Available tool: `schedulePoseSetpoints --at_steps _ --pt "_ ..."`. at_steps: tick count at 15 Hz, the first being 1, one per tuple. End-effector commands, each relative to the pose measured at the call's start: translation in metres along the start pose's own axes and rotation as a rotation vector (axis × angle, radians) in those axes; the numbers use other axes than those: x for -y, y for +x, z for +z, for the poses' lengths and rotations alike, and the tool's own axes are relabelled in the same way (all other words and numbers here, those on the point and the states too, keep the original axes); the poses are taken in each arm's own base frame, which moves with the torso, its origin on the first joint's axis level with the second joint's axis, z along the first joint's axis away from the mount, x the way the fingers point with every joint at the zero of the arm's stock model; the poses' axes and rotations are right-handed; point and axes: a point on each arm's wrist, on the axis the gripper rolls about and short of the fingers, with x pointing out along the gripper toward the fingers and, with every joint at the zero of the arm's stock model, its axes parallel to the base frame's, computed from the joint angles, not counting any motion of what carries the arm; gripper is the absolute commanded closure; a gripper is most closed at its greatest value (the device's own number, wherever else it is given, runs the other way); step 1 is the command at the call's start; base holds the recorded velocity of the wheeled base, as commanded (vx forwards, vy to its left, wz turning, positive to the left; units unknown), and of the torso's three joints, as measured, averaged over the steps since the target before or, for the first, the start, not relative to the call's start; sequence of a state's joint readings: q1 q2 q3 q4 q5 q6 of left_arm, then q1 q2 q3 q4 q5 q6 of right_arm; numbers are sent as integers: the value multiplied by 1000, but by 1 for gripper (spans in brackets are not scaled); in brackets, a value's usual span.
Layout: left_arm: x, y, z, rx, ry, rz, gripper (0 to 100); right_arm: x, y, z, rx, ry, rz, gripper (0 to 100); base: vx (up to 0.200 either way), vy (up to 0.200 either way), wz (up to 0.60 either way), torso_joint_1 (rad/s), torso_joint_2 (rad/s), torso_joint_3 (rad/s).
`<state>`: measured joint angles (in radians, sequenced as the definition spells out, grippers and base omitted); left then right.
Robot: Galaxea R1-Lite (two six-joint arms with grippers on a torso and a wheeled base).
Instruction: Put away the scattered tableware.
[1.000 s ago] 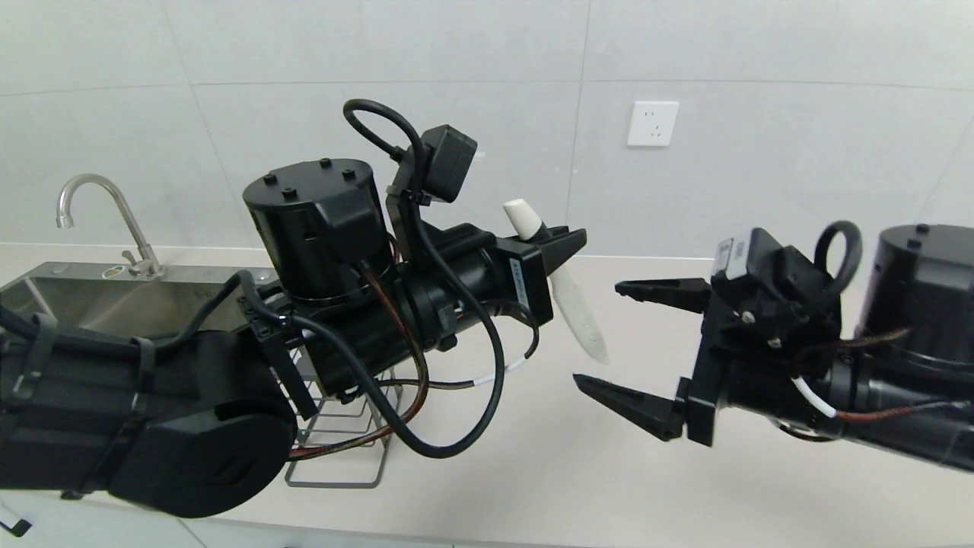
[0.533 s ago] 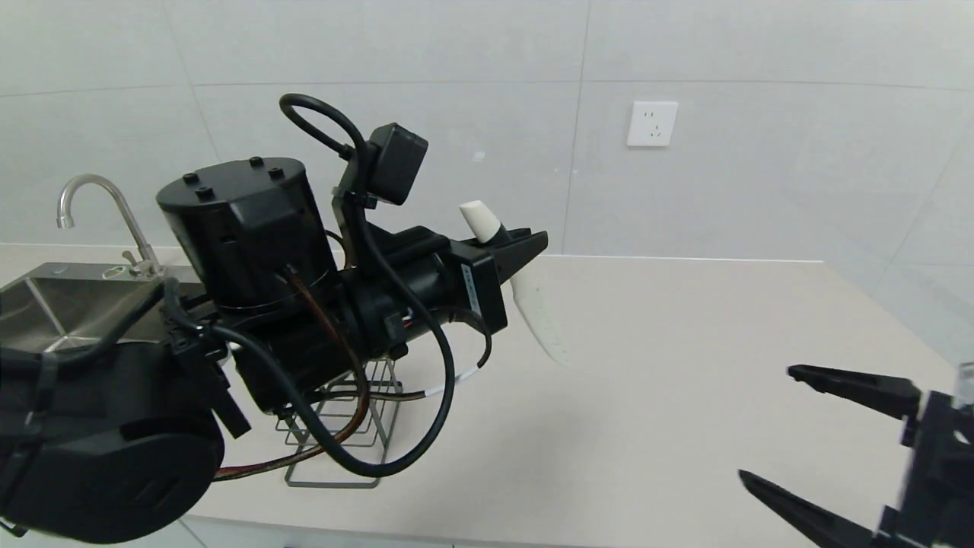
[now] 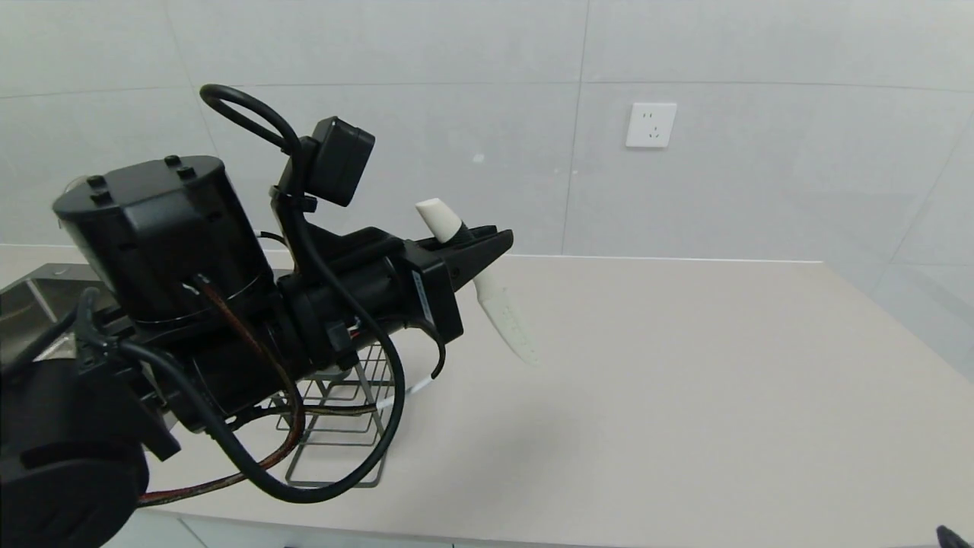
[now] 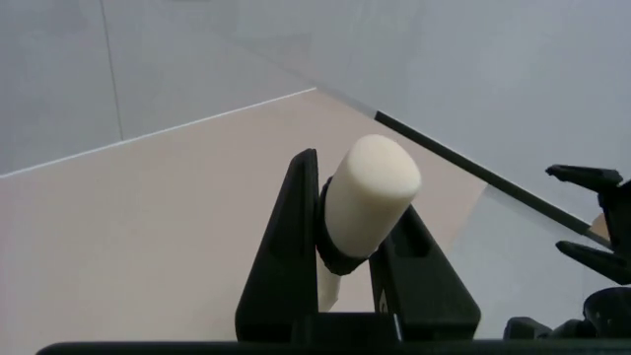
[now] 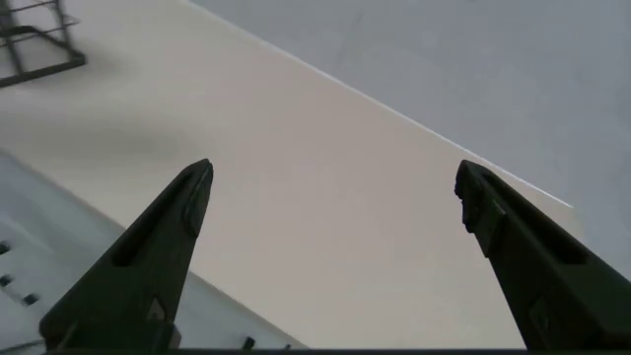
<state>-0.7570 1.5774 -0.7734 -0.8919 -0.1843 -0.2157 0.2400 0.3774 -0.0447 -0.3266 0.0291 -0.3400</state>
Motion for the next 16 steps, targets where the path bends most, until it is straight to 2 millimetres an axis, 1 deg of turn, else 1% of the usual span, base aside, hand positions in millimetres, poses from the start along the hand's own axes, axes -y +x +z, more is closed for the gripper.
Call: schedulePoseSetpoints --at_steps 1,2,3,4,5,6,7,8,9,10,11,13,14,16 --pt "1 -3 4 15 2 -2 100 -9 -30 -18 124 -12 -163 0 0 0 0 0 0 0" --pt "1 -3 4 15 2 -2 100 -9 -30 -18 135 -11 -170 0 0 0 0 0 0 0" --pt "1 -2 3 10 3 -1 100 -9 -29 -16 117 -17 -220 0 0 0 0 0 0 0" --pt "1 -2 3 10 6 -1 100 -10 -28 -18 96 -21 -228 0 0 0 0 0 0 0" --pt "0 -2 2 6 11 1 100 -12 -29 -23 46 -16 -232 0 0 0 0 0 0 0" --pt "1 -3 4 12 16 0 100 -18 -33 -34 -8 -4 -256 0 0 0 0 0 0 0" --pt "2 -6 4 15 16 -2 100 -19 -35 -35 14 -5 -269 0 0 0 0 0 0 0" --pt "6 -11 5 15 25 -13 100 -18 -36 -35 10 36 -294 0 0 0 0 0 0 0" --pt "8 -17 2 7 49 -18 100 -17 -36 -36 0 122 -346 0 0 0 0 0 0 0" --pt "8 -27 0 0 97 -18 100 -17 -36 -39 -15 278 -384 0 0 0 0 0 0 0" --pt "7 -36 1 1 113 -9 100 -18 -36 -40 -18 374 -388 0 0 0 0 0 0 0" --pt "7 -43 2 7 118 1 100 -20 -35 -44 -35 410 -358 0 0 0 0 0 0 0" --pt "7 -41 8 32 137 7 100 -21 -35 -44 -38 395 -298 0 0 0 0 0 0 0" --pt "10 -34 32 115 218 35 100 -22 -35 -44 -45 324 -249 0 0 0 0 0 0 0"
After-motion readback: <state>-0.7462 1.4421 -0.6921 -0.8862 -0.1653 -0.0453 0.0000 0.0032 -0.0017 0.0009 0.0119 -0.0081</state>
